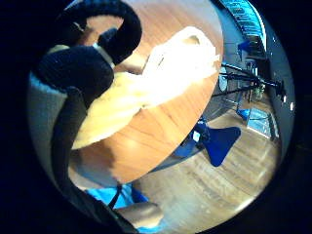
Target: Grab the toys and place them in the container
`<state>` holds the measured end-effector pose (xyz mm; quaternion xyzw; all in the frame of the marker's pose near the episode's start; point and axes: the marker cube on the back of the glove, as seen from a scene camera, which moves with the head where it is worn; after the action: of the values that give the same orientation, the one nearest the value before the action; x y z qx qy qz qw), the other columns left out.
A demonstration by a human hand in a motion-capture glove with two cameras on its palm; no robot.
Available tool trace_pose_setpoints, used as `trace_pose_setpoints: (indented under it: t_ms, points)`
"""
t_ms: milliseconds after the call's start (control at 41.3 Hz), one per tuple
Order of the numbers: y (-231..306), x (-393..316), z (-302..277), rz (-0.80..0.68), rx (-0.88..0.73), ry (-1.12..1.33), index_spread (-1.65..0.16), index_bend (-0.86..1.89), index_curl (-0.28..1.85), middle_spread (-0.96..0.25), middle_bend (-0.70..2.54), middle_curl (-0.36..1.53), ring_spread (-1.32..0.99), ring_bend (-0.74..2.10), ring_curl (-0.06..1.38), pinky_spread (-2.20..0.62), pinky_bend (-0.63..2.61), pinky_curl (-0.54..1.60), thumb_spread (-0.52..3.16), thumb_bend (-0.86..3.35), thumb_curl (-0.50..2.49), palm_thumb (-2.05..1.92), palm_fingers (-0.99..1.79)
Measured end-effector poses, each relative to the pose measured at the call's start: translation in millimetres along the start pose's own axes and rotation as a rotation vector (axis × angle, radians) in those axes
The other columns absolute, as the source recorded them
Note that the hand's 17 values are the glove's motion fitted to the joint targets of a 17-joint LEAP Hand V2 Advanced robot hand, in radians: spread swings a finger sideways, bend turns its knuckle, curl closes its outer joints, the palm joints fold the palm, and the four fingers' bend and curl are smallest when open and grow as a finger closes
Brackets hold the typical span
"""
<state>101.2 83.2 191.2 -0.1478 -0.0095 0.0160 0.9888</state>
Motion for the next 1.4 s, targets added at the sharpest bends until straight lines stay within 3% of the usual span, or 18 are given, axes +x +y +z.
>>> trace_pose_setpoints:
  t_ms: [73, 266, 556, 629, 823, 992, 1089, 1185, 1403]
  points:
    - [-2, -1, -1, 0.016, 0.037, 0.008, -0.35, 0.18, 0.13, -0.09, 0.25, 0.29, -0.15, 0.76, 0.29, 0.01, 1.04, 0.36, 1.37, 0.17, 0.3, 0.32, 0.21]
    - [-11, 6, -11, 0.034, 0.067, -0.037, -0.35, 0.12, 0.12, -0.2, 0.44, 0.36, -0.33, 1.09, 0.38, -0.2, 1.12, 0.38, 1.51, 0.36, 0.41, 0.63, 0.79]
    - [-11, 13, -108, -0.014, 0.226, 0.075, -0.35, 0.16, 0.13, -0.33, 0.53, 0.47, -0.45, 1.19, 0.47, -0.34, 1.25, 0.46, 1.3, 0.38, 0.57, 0.79, 0.79]
    - [-6, 6, -144, -0.158, 0.28, 0.155, -0.35, 0.17, 0.13, -0.36, 0.54, 0.49, -0.46, 1.19, 0.48, -0.35, 1.25, 0.46, 1.26, 0.37, 0.6, 0.8, 0.79]
    - [4, -73, -237, -0.043, 0.386, 0.006, -0.35, 0.16, 0.13, -0.41, 0.56, 0.54, -0.47, 1.22, 0.5, -0.37, 1.26, 0.47, 1.15, 0.34, 0.68, 0.8, 0.8]
    - [21, -145, -277, -0.266, 0.443, -0.011, -0.35, 0.16, 0.13, -0.44, 0.57, 0.59, -0.48, 1.22, 0.52, -0.38, 1.26, 0.47, 1.07, 0.32, 0.74, 0.79, 0.79]
    - [30, -204, -290, -0.269, 0.465, -0.065, -0.34, 0.16, 0.13, -0.46, 0.56, 0.62, -0.48, 1.22, 0.52, -0.38, 1.26, 0.47, 1.03, 0.31, 0.77, 0.78, 0.78]
    - [32, -252, -294, -0.269, 0.496, 0.042, -0.34, 0.15, 0.13, -0.47, 0.55, 0.64, -0.47, 1.24, 0.53, -0.38, 1.25, 0.46, 1.0, 0.28, 0.8, 0.76, 0.79]
    - [47, -364, -285, -0.408, 0.492, 0.069, -0.35, 0.13, 0.11, -0.49, 0.53, 0.69, -0.45, 1.26, 0.54, -0.38, 1.24, 0.44, 0.96, 0.25, 0.84, 0.73, 0.79]
